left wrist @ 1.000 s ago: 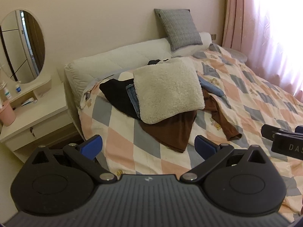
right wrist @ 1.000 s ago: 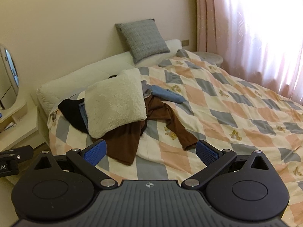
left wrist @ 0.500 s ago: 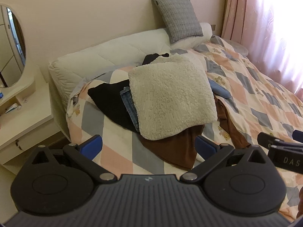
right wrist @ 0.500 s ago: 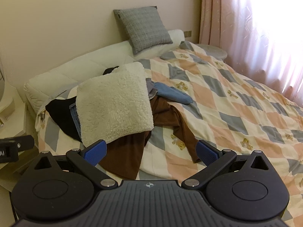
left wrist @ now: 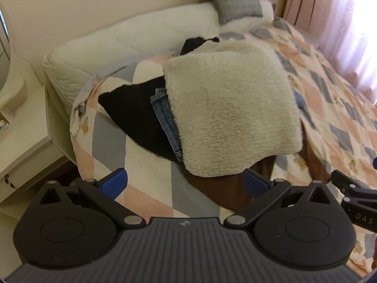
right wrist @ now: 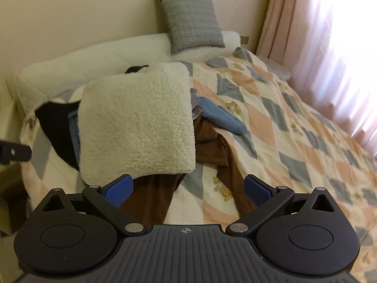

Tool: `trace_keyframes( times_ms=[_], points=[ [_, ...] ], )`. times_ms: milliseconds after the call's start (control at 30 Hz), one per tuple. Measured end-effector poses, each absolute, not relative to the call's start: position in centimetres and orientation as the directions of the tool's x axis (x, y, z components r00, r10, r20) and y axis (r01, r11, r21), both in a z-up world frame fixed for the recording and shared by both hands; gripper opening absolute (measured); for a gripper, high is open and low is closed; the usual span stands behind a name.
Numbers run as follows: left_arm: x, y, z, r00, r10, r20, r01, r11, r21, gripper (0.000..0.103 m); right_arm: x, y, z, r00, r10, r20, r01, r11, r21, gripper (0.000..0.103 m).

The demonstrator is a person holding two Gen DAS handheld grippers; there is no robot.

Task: Fold clothes
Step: 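Grasp the cream fleece vest edges with the left and right grippers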

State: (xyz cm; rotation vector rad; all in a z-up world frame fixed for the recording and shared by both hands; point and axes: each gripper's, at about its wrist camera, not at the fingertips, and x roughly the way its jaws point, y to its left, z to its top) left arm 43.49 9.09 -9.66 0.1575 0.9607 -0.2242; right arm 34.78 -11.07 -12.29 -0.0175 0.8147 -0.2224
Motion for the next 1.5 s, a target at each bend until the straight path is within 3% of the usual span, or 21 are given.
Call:
trace_keyframes(
  times_ms=[500,867,1133,1400,1500],
  points=[
    [51.0,9.9,-20.0,0.393,-0.175,-0.903,0.327,0.944,-0.040,0.102,40.5,-7.1,-21.6,0.711,-0.230,-0.665,-0.058,0.923,-0.381,0.091],
    [52.2,8.4,-24.2,0.368,-0.295,-0.882,0.496,0.865,-0.083,0.102,41.8,-4.4,-26.9,0.758,-0.231,-0.610,-0.262,0.749,-0.609,0.090],
    [56.0,10.8,-27.7,0.284,-0.472,-0.834,0.308,0.869,-0.387,0.102,42.0,-3.9,-30.2,0.808,-0.244,-0.537,-0.315,0.591,-0.743,0.087],
    [59.1,12.6,-30.0,0.299,-0.641,-0.707,0.200,0.766,-0.611,0.099,44.0,-5.0,-31.4,0.826,-0.277,-0.490,-0.285,0.545,-0.789,0.086],
    [60.1,12.6,-31.1,0.294,-0.657,-0.694,0.180,0.751,-0.635,0.099,44.4,-5.5,-31.7,0.828,-0.286,-0.481,-0.279,0.533,-0.798,0.086]
  ],
)
